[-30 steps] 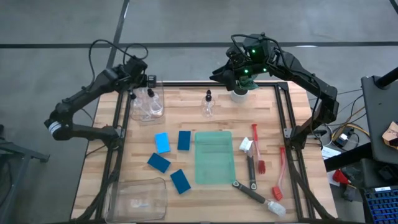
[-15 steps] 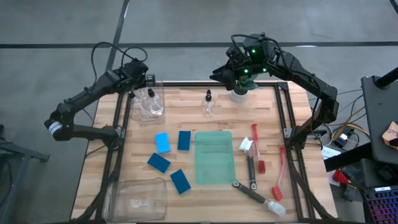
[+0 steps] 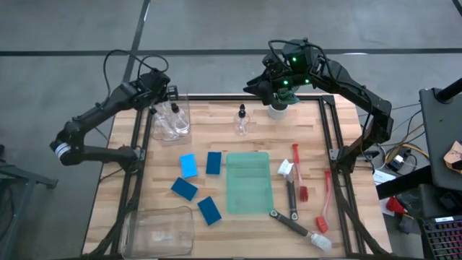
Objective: Pick & Place Kitchen Sink Supplies
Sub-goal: Put the transparent soap dispenser into the top transparent bin
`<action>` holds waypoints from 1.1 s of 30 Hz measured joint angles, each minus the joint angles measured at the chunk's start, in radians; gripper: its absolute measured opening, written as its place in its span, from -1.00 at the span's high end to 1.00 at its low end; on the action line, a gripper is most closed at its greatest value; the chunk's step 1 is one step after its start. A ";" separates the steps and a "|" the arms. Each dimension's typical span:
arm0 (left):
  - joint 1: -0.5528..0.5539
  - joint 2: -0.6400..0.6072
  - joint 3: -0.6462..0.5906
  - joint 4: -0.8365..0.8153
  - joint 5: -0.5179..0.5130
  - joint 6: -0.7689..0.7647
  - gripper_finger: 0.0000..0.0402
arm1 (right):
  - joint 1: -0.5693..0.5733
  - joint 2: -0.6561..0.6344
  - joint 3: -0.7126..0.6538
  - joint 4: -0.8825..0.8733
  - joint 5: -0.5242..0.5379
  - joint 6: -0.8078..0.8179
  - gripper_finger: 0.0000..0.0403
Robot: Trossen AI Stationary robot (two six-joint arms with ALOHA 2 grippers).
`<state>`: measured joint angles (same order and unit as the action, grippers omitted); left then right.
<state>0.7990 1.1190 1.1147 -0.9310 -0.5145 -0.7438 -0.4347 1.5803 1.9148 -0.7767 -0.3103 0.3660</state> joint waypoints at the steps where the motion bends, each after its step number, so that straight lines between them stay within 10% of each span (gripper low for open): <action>1: 0.000 -0.007 0.005 0.000 -0.008 0.010 0.47 | 0.000 0.000 0.000 0.001 0.000 0.000 0.04; 14: 0.000 -0.049 0.014 -0.049 -0.026 0.009 -0.08 | 0.000 0.000 0.000 0.006 0.000 -0.004 0.04; 33: -0.015 -0.136 0.158 0.060 0.238 0.078 -0.12 | 0.000 0.000 0.000 0.005 0.026 -0.001 0.04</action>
<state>0.7841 0.9829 1.2728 -0.8712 -0.2761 -0.6659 -0.4351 1.5803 1.9147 -0.7719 -0.2845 0.3654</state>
